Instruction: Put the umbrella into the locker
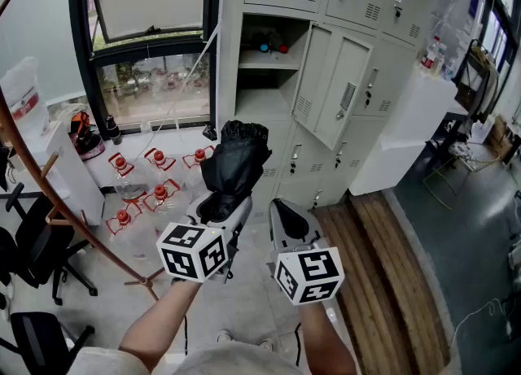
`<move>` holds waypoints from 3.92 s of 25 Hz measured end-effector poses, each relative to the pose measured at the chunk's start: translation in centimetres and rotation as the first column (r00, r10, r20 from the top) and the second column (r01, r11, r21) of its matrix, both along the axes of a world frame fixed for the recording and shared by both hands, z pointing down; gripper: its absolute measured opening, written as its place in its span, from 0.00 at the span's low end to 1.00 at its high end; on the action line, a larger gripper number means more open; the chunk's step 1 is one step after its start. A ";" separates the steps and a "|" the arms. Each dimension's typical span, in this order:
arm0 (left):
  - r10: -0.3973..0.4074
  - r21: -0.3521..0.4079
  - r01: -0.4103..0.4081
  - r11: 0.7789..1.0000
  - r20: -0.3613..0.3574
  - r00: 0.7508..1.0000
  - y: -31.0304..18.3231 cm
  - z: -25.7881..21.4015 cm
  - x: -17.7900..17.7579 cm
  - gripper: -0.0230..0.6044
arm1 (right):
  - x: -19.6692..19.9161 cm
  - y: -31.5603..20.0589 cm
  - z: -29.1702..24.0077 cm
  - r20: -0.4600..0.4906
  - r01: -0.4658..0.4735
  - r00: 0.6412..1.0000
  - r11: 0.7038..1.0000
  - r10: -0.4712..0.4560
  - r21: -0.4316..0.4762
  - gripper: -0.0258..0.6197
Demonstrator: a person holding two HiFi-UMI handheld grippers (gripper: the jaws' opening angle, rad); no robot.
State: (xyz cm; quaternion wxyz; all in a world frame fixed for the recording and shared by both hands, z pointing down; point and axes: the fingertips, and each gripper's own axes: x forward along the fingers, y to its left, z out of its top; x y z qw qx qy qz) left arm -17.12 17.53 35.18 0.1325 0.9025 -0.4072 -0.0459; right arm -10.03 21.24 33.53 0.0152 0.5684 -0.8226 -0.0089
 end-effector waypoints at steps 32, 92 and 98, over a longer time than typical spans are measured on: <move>0.021 -0.036 -0.021 0.999 0.003 1.000 -7.2 2.0 2.1 0.44 | 1.3 -7.0 1.7 -0.009 0.006 1.000 1.000 -0.006 -0.023 0.04; -0.025 -0.122 0.039 0.992 0.108 0.994 -31.8 5.7 14.7 0.44 | 13.4 -32.2 3.7 0.036 0.105 0.994 0.992 -0.102 -0.074 0.04; 0.002 -0.129 0.011 0.992 0.099 0.995 -34.8 5.9 14.3 0.44 | 12.7 -35.1 3.6 0.023 0.079 0.997 0.994 -0.077 -0.080 0.04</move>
